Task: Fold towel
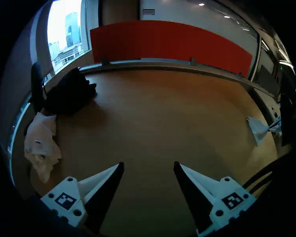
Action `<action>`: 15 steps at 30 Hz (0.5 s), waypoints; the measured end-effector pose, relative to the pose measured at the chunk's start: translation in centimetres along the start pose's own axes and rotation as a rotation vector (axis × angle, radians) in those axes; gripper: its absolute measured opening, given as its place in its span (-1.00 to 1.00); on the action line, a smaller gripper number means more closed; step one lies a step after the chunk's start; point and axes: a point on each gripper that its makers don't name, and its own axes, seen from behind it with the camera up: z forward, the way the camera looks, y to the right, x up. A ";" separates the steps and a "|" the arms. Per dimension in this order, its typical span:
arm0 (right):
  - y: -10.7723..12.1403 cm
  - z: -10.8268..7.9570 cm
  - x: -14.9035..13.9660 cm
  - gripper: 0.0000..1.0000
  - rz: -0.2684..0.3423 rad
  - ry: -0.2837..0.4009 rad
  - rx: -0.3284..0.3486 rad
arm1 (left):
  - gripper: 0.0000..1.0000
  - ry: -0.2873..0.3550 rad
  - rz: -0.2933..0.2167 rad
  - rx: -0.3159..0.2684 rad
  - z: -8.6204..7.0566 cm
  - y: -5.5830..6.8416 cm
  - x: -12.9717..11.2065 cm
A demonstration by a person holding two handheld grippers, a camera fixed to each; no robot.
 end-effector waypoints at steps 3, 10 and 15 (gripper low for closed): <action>0.1 0.5 -1.1 -0.89 0.012 -0.029 -0.009 | 0.87 -0.003 0.002 0.005 -0.2 -0.2 -0.3; 0.0 1.6 -2.7 -0.89 0.035 -0.077 -0.022 | 0.87 -0.005 0.002 0.012 -0.4 -0.5 -0.6; -0.1 2.2 -3.6 -0.89 0.039 -0.108 -0.030 | 0.87 -0.006 0.001 0.016 -0.6 -0.7 -0.7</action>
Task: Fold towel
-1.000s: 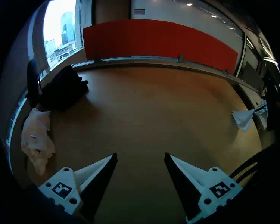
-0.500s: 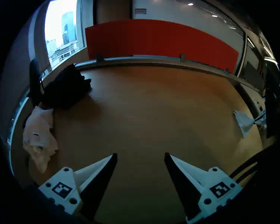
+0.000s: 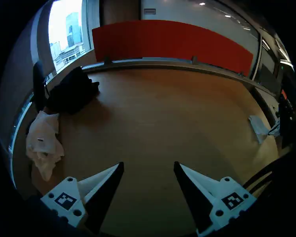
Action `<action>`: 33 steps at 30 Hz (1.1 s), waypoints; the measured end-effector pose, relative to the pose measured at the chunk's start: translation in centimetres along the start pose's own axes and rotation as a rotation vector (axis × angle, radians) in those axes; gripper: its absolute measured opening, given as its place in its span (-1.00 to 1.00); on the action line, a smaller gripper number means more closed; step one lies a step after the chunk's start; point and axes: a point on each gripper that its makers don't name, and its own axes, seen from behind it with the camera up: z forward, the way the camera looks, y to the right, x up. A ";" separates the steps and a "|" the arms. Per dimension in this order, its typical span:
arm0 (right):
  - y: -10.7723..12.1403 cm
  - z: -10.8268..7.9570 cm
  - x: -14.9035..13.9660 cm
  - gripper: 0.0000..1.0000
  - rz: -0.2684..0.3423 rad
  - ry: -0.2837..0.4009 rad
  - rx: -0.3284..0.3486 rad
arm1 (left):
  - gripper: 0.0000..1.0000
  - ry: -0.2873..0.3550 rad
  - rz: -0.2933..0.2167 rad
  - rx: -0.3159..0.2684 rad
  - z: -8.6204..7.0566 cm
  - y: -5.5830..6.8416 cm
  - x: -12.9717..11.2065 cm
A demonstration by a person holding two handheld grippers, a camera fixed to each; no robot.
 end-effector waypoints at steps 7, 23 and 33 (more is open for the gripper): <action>-0.3 1.1 -0.8 -0.88 0.025 -0.030 -0.010 | 0.87 -0.002 0.002 0.005 -0.1 -0.3 -0.1; -0.3 2.2 -2.0 -0.76 0.057 -0.063 -0.039 | 0.88 -0.010 0.011 0.008 0.1 -0.5 -0.2; -0.2 1.8 -2.1 -0.57 0.062 -0.062 -0.046 | 0.87 -0.009 0.009 0.006 0.1 -0.7 -0.1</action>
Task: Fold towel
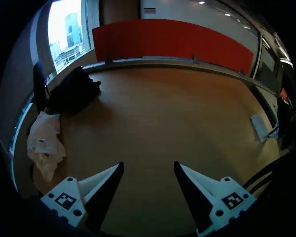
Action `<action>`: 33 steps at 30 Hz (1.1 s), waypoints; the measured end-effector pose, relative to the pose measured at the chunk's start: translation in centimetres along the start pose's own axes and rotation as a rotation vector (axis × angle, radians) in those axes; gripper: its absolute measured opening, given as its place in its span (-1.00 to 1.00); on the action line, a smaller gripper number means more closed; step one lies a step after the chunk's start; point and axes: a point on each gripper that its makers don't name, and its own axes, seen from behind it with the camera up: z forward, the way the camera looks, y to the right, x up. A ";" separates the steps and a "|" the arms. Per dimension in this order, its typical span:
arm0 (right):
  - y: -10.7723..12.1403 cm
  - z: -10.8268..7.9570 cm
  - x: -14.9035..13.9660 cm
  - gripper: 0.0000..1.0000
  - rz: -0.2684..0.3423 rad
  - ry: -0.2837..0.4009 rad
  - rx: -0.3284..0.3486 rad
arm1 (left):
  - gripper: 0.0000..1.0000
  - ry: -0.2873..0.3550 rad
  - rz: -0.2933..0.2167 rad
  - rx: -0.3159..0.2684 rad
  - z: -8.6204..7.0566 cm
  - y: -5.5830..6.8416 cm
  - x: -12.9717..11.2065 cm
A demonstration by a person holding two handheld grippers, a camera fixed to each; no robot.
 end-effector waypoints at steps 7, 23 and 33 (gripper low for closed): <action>0.2 -0.5 -0.3 0.64 0.007 0.002 -0.006 | 0.88 0.001 0.000 -0.008 0.1 0.1 0.0; 0.5 -1.7 0.1 0.83 0.019 0.027 -0.037 | 0.87 0.007 0.004 -0.020 0.0 0.3 0.1; -2.1 -3.0 2.6 0.81 0.034 0.107 0.015 | 0.88 0.015 0.001 -0.025 0.0 0.1 0.3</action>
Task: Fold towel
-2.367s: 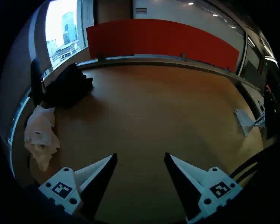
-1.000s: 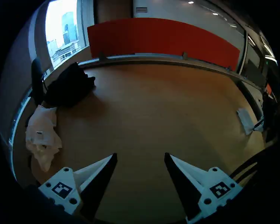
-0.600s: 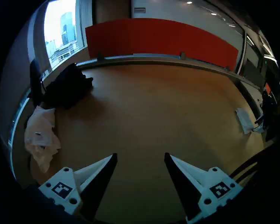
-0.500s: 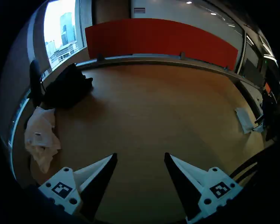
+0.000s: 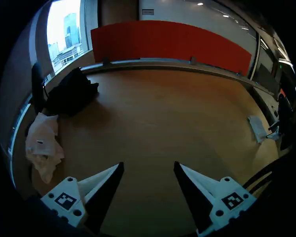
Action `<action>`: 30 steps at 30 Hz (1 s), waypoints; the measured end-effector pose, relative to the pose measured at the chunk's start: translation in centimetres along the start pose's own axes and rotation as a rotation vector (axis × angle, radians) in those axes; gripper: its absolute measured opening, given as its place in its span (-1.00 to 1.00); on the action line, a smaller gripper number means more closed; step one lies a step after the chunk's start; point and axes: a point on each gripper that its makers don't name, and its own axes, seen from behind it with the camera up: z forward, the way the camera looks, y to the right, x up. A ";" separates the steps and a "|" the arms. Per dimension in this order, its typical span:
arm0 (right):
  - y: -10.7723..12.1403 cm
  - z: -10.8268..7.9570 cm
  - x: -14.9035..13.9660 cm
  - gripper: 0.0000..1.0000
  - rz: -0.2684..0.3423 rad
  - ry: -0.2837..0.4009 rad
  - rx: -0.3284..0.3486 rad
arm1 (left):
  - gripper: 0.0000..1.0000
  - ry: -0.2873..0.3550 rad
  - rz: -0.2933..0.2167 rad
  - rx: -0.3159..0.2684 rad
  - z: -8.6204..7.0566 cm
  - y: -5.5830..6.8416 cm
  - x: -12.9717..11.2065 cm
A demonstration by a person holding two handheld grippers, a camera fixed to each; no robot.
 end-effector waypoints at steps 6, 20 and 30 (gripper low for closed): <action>-2.7 0.0 2.4 0.78 0.000 0.048 0.047 | 0.87 0.004 -0.007 0.002 -0.2 -0.5 -0.1; -8.2 0.5 6.5 0.66 -0.037 0.102 0.134 | 0.87 0.006 -0.025 0.019 -0.8 -2.4 -0.6; -8.8 1.3 6.8 0.26 -0.040 0.093 0.134 | 0.88 0.002 -0.030 0.026 -1.1 -3.0 -1.1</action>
